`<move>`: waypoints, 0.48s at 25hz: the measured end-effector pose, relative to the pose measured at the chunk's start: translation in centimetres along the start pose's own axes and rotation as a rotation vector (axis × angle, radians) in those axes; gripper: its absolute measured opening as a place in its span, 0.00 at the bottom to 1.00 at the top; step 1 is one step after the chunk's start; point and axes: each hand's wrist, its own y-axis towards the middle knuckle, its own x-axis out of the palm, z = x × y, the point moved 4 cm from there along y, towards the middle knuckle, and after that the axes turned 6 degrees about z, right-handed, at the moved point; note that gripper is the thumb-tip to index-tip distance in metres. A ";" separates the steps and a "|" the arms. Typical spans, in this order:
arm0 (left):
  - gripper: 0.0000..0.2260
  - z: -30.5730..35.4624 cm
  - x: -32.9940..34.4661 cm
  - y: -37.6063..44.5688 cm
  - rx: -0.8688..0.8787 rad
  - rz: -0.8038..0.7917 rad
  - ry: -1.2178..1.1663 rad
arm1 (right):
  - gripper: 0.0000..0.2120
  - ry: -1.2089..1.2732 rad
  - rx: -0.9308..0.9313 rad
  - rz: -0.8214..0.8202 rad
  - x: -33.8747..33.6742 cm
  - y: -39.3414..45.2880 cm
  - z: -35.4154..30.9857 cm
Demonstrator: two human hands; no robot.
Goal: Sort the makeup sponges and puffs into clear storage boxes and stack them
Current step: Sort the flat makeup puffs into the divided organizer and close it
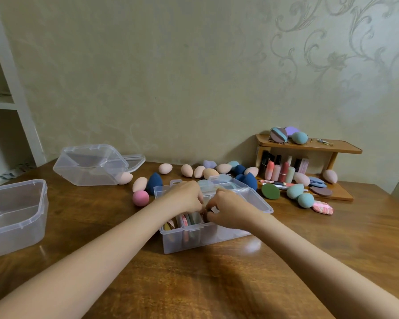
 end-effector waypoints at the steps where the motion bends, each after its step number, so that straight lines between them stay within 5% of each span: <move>1: 0.09 -0.2 -0.4 0.1 0.020 0.040 -0.006 | 0.15 0.011 0.003 -0.042 -0.5 0.2 -0.1; 7: 0.10 -2.8 -1.9 1.0 0.137 0.128 -0.032 | 0.12 0.134 0.301 0.343 -6.6 7.9 6.3; 12: 0.10 -4.6 -1.0 1.4 0.189 0.064 -0.146 | 0.08 -0.057 0.471 0.078 -1.6 13.5 10.1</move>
